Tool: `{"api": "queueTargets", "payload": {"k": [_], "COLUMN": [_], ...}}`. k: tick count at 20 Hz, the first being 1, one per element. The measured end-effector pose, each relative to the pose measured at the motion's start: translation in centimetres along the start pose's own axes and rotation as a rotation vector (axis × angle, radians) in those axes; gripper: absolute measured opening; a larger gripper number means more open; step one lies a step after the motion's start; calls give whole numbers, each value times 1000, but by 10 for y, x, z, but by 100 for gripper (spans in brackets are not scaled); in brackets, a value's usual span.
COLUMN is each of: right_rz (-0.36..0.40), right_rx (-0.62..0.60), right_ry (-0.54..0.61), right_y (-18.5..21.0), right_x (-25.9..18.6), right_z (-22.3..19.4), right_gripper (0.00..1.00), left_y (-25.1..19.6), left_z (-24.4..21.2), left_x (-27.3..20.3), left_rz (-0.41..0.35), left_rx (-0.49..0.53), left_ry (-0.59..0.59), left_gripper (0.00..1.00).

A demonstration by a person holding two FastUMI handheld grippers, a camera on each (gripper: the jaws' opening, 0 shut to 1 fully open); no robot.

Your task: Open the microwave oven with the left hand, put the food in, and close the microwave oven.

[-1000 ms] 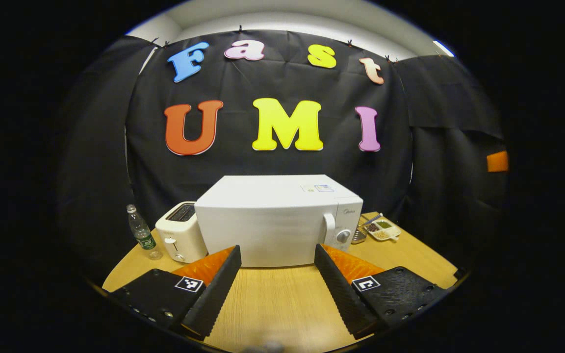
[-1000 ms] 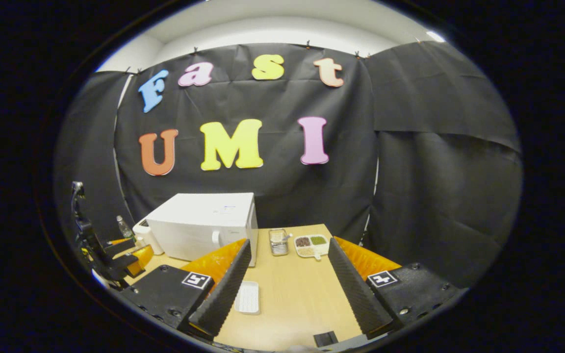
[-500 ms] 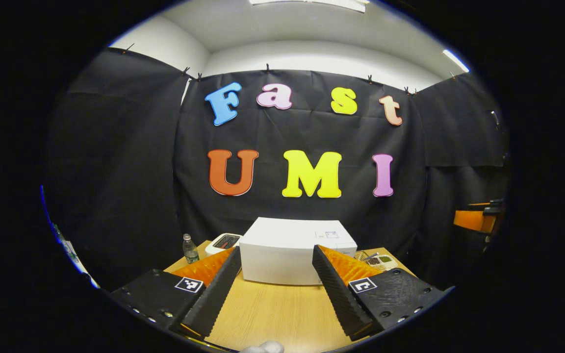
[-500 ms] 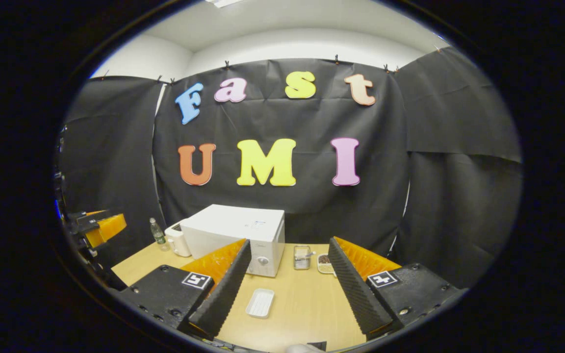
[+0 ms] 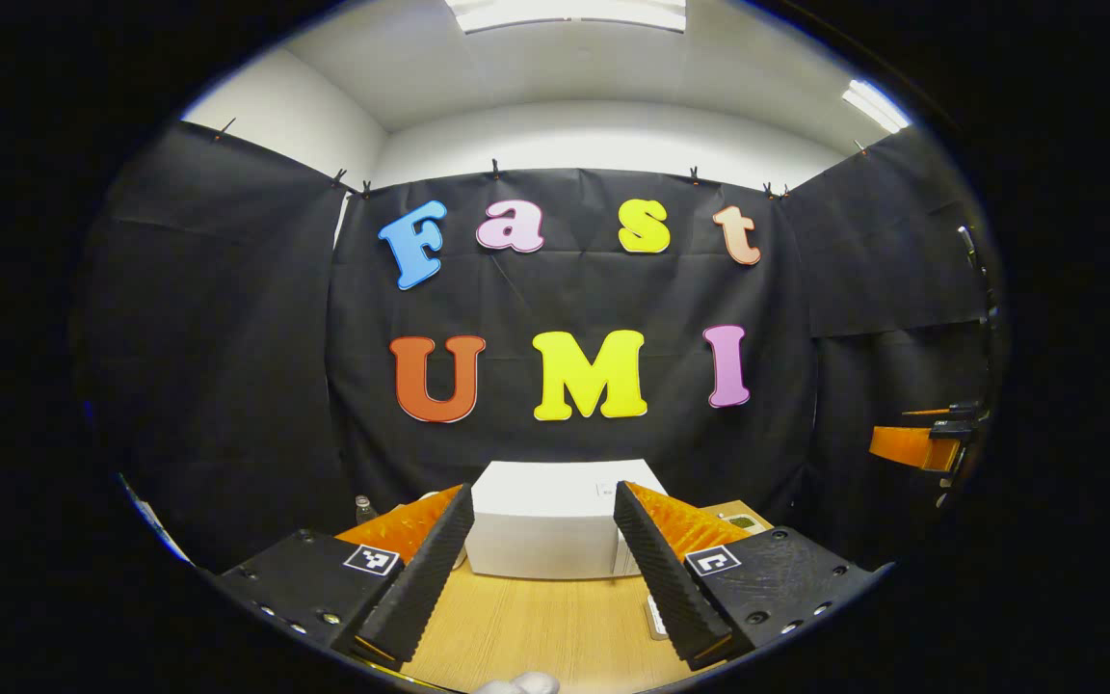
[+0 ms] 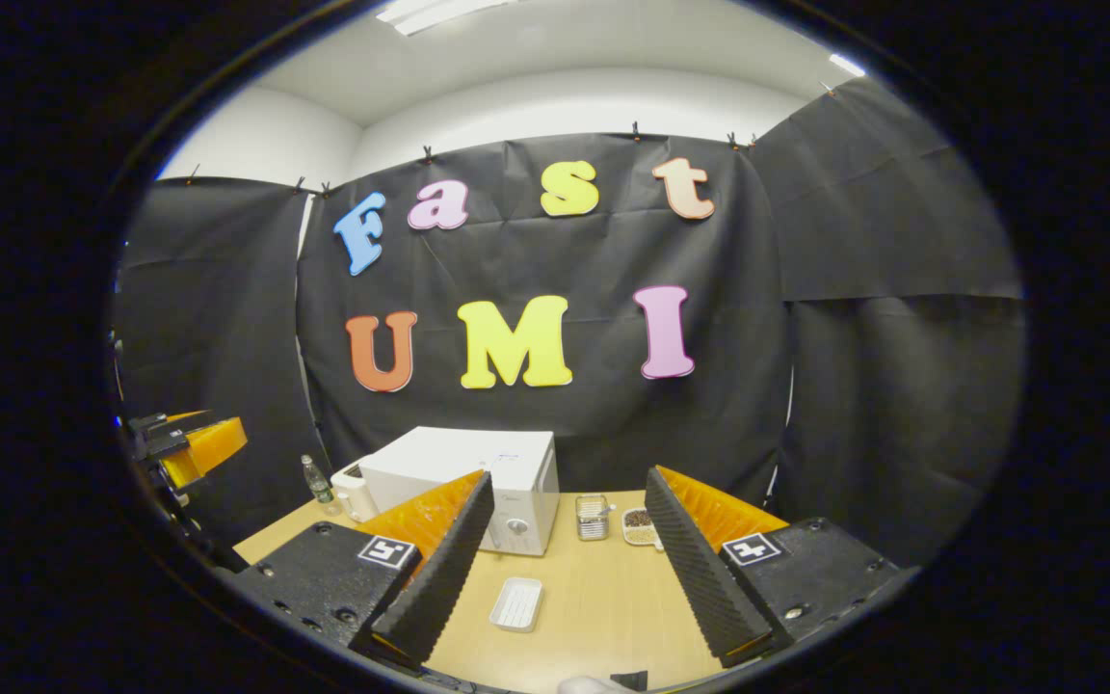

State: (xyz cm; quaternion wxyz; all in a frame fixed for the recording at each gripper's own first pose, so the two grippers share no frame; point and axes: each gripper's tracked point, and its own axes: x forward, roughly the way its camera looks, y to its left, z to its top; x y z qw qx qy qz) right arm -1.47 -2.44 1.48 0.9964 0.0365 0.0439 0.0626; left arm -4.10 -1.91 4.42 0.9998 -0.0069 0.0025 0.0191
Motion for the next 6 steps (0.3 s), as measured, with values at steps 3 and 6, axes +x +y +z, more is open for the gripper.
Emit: {"api": "queueTargets", "payload": {"k": [3,6], "right_rz": [-1,-6], "right_rx": [0,-4], "right_ry": [0,-10], "right_y": [0,0], "right_x": [-1,2], "right_z": [1,7], "right_gripper": [92,92], "left_y": [-3,-1], "left_z": [-1,1], "left_x": [2,1], "left_rz": [-8,-3], "left_rx": [5,8], "left_ry": [5,3], "left_gripper": [92,92]}}
